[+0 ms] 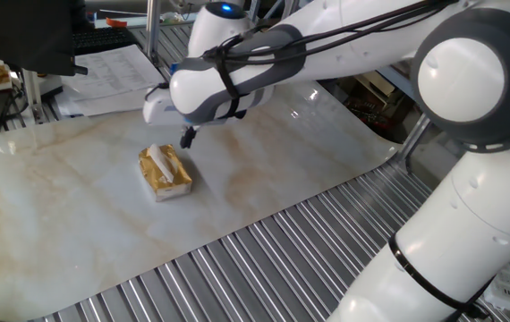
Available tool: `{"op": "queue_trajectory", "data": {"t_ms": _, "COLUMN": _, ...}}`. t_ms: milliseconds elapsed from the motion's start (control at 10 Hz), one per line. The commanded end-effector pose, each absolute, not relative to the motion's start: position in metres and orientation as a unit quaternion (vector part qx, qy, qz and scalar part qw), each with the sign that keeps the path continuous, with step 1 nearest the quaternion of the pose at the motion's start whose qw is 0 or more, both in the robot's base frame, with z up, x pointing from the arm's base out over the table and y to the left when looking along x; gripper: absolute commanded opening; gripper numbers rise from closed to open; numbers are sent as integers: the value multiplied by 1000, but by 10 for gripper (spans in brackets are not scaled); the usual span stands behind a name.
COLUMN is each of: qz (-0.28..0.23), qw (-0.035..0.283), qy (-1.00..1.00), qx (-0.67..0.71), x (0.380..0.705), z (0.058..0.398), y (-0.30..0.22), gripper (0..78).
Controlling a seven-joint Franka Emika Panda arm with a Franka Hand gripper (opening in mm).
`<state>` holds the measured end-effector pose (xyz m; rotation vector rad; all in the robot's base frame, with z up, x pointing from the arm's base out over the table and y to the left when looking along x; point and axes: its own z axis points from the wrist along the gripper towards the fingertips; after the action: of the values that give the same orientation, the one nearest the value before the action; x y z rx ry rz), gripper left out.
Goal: Pull out a napkin
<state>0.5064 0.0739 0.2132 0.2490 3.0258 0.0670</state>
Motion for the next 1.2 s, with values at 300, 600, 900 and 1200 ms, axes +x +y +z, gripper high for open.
{"op": "queue_trajectory", "data": {"t_ms": 300, "qz": 22, "qw": 65, "qy": 991, "qx": 111, "x": 512, "z": 197, "y": 107, "gripper": 0}}
{"op": "queue_trajectory", "data": {"t_ms": 600, "qz": 23, "qw": 65, "qy": 992, "qx": 107, "x": 518, "z": 192, "y": 107, "gripper": 0}}
{"op": "queue_trajectory", "data": {"t_ms": 900, "qz": 23, "qw": 66, "qy": 992, "qx": 108, "x": 526, "z": 188, "y": 107, "gripper": 0}}
{"op": "queue_trajectory", "data": {"t_ms": 1200, "qz": 20, "qw": 50, "qy": 993, "qx": 101, "x": 531, "z": 186, "y": 107, "gripper": 0}}
